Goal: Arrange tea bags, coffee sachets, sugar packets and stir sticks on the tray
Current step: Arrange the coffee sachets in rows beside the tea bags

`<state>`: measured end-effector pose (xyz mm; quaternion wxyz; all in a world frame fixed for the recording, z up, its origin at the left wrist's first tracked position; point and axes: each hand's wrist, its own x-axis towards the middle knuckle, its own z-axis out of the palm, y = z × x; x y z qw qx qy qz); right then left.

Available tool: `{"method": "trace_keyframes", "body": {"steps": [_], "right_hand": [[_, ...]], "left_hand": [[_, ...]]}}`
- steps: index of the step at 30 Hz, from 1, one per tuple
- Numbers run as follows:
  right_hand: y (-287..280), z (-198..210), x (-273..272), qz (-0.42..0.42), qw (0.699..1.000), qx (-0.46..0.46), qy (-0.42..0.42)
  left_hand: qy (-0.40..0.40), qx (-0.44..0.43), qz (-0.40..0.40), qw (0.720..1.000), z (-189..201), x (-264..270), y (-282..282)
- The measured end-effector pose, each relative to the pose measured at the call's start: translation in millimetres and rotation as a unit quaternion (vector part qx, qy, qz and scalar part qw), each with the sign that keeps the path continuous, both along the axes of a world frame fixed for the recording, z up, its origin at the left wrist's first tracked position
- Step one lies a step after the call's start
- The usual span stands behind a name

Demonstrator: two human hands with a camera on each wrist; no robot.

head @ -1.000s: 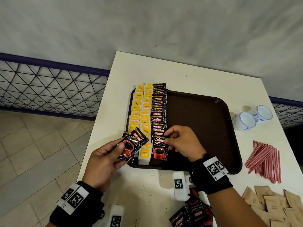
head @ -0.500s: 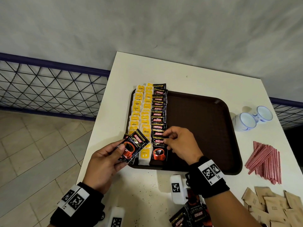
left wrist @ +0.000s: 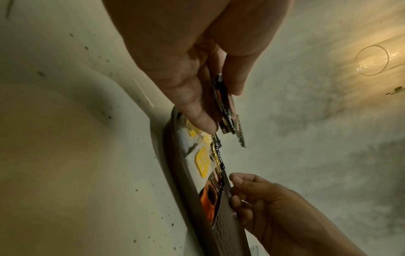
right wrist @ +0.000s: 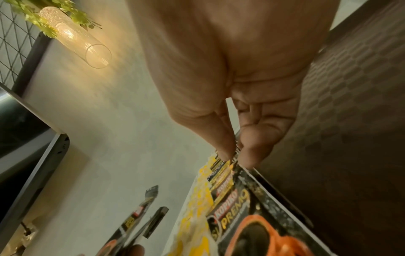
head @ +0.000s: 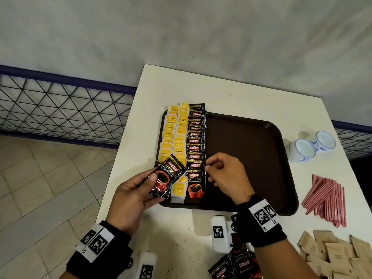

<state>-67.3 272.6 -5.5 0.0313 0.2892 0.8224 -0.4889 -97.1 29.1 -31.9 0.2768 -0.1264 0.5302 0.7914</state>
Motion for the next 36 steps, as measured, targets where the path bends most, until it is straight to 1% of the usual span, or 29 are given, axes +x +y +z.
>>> {"method": "trace_keyframes", "body": {"steps": [2, 4, 6, 7, 12, 15, 16, 17, 18, 19, 20, 21, 22, 23, 26, 27, 32, 36], "right_hand": [[-2, 9, 0, -0.003, 0.999, -0.028, 0.020], [-8, 21, 0, -0.001, 0.993, -0.112, 0.039], [-13, 28, -2, -0.004, 0.979, -0.199, 0.041], [-16, 29, -3, -0.005, 0.975, -0.220, 0.042], [-18, 31, -3, -0.032, 0.973, -0.217, 0.071], [-5, 37, 5, -0.051, 0.964, -0.245, 0.087], [1, 39, 9, -0.061, 0.962, -0.250, 0.091], [8, 41, 14, -0.072, 0.961, -0.249, 0.093], [15, 42, 19, -0.085, 0.961, -0.245, 0.093], [21, 43, 26, -0.098, 0.961, -0.241, 0.094], [28, 43, 32, -0.111, 0.960, -0.241, 0.094], [35, 43, 39, -0.123, 0.958, -0.242, 0.095], [41, 42, 46, -0.132, 0.957, -0.242, 0.093], [47, 40, 53, -0.137, 0.957, -0.238, 0.088], [57, 33, 70, -0.145, 0.960, -0.228, 0.070], [59, 30, 74, -0.147, 0.961, -0.224, 0.064], [63, 18, 83, -0.135, 0.970, -0.199, 0.042], [66, 16, 77, -0.120, 0.976, -0.176, 0.039]], "left_hand": [[0.007, 0.000, 0.000, 1.000, 3, -2, 6], [0.017, 0.000, -0.001, 1.000, 7, -4, 14], [0.021, 0.006, -0.004, 1.000, 15, -6, 25], [0.023, 0.009, -0.009, 1.000, 18, -6, 30], [0.057, 0.002, -0.045, 0.997, 31, -2, 43], [0.087, -0.056, -0.004, 0.995, 32, -5, 35], [0.113, -0.104, 0.013, 0.988, 30, -7, 29], [0.150, -0.173, 0.020, 0.973, 27, -11, 22], [0.193, -0.246, 0.010, 0.950, 25, -13, 15], [0.231, -0.315, -0.009, 0.920, 23, -14, 9], [0.257, -0.363, -0.028, 0.895, 22, -14, 4], [0.272, -0.389, -0.041, 0.879, 20, -12, 2], [0.280, -0.400, -0.048, 0.871, 16, -11, 0], [0.284, -0.406, -0.053, 0.867, 11, -9, -1], [0.265, -0.396, -0.062, 0.877, -1, -3, 1], [0.261, -0.400, -0.065, 0.876, -2, -2, 3], [0.267, -0.455, -0.101, 0.843, 1, -1, 11], [0.265, -0.459, -0.102, 0.842, 8, -2, 12]]}}
